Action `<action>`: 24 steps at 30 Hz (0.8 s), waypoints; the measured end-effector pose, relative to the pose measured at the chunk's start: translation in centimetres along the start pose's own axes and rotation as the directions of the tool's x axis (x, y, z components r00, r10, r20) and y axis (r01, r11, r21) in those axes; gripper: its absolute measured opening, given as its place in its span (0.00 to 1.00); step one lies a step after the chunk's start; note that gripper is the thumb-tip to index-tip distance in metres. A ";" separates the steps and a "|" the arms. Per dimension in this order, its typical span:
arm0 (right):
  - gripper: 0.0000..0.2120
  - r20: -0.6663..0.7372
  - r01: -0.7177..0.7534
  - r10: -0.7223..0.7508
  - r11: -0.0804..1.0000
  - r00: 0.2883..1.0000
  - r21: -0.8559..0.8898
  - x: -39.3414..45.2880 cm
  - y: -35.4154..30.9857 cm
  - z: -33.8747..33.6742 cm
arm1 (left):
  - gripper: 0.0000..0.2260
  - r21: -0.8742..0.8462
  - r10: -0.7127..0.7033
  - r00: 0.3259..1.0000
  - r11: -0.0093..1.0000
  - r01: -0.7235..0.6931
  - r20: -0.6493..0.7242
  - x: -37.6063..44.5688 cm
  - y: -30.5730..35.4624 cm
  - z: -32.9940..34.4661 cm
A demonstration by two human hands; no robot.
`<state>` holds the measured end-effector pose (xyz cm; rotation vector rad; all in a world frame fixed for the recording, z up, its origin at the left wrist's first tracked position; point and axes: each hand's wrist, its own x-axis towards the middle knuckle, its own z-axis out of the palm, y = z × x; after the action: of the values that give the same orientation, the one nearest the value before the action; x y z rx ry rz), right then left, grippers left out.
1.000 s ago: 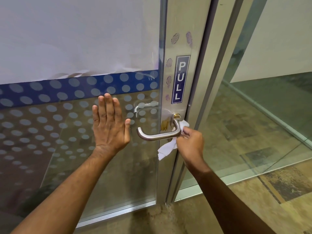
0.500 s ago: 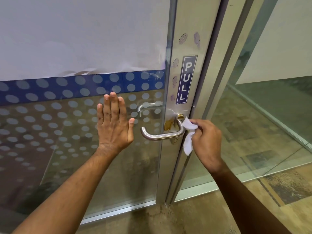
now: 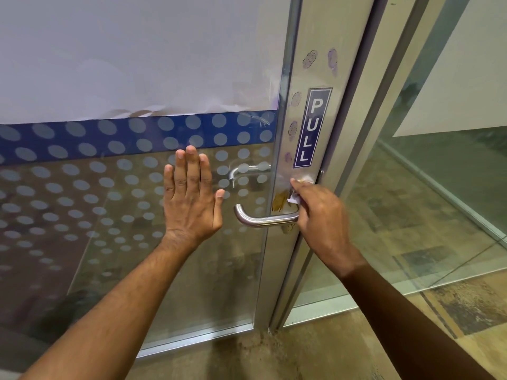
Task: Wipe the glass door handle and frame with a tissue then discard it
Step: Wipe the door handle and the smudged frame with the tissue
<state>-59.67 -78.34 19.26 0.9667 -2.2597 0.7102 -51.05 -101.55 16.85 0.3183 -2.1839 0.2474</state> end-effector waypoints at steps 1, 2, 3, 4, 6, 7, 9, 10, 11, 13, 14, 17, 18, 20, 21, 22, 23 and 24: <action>0.20 -0.016 0.012 -0.013 0.999 1.000 -0.034 0.0 0.2 0.0 | 0.44 0.000 0.000 1.000 1.000 0.000 0.000 0.0 0.0 0.0; 0.18 -0.025 0.019 -0.021 0.998 0.999 -0.060 0.0 0.4 0.0 | 0.44 0.002 0.000 1.000 1.000 0.000 0.000 0.0 0.0 0.0; 0.17 -0.023 0.019 -0.021 0.998 1.000 -0.068 0.0 0.5 0.0 | 0.44 0.004 0.000 1.000 1.000 0.000 0.001 0.0 0.0 0.0; 0.16 -0.008 0.010 -0.010 0.998 1.000 -0.062 0.1 0.5 0.1 | 0.44 0.003 0.000 1.000 1.000 0.000 0.002 0.0 0.0 0.0; 0.15 0.043 -0.022 0.024 0.998 0.999 -0.051 0.2 0.3 0.0 | 0.44 -0.004 0.003 1.000 1.000 -0.003 -0.002 0.0 0.0 0.0; 0.15 0.063 -0.023 0.026 0.999 0.998 -0.040 0.3 0.2 -0.1 | 0.44 -0.004 0.004 1.000 1.000 -0.004 -0.004 0.0 0.0 0.0; 0.16 0.087 -0.005 0.006 1.000 0.996 -0.010 0.4 0.2 -0.3 | 0.43 0.000 0.006 1.000 1.000 -0.006 -0.010 0.0 0.0 0.1; 0.17 0.102 0.004 -0.004 1.000 0.995 -0.002 0.4 0.2 -0.4 | 0.44 0.001 0.006 1.000 1.000 -0.006 -0.013 0.0 0.0 0.1; 0.19 0.116 0.015 -0.015 1.000 0.993 -0.002 0.4 0.2 -0.5 | 0.44 0.000 0.006 1.000 1.000 -0.006 -0.014 0.0 0.0 0.1; 0.19 0.142 0.030 -0.027 0.999 0.990 -0.015 0.6 0.1 -0.5 | 0.43 -0.001 0.004 1.000 1.000 -0.005 -0.013 0.0 0.0 0.1; 0.18 0.155 0.035 -0.029 0.999 0.987 -0.035 0.6 0.0 -0.5 | 0.43 -0.002 0.006 1.000 1.000 -0.006 -0.013 0.0 0.0 0.1; 0.12 0.195 0.086 -0.060 0.988 0.979 -0.126 1.1 0.1 -0.5 | 0.42 -0.001 0.010 1.000 1.000 -0.010 -0.021 0.0 0.0 0.2; 0.10 0.210 0.105 -0.073 0.983 0.975 -0.149 1.3 0.2 -0.4 | 0.42 0.001 0.010 1.000 1.000 -0.010 -0.022 0.0 0.0 0.2; 0.10 0.222 0.127 -0.084 0.974 0.971 -0.186 1.7 0.5 -0.2 | 0.41 0.004 0.007 1.000 1.000 -0.007 -0.023 0.0 0.0 0.3; 0.10 0.209 0.115 -0.075 0.976 0.975 -0.183 1.9 0.6 -0.2 | 0.41 0.006 0.008 1.000 1.000 -0.008 -0.026 -0.1 0.0 0.3; 0.10 0.192 0.081 -0.050 0.984 0.980 -0.157 1.9 0.7 -0.1 | 0.40 0.007 0.009 0.999 1.000 -0.009 -0.032 -0.1 0.0 0.3; 0.10 0.188 0.044 -0.020 0.991 0.982 -0.125 1.9 0.8 -0.2 | 0.39 0.007 0.011 0.999 1.000 -0.011 -0.038 -0.1 0.0 0.3; 0.10 0.189 0.024 -0.004 0.994 0.982 -0.103 1.9 0.8 -0.2 | 0.39 0.007 0.012 0.999 1.000 -0.012 -0.042 -0.1 0.0 0.3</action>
<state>-61.31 -78.61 20.47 1.0360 -2.4245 0.5055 -51.26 -101.59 16.62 0.3012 -2.1442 0.2657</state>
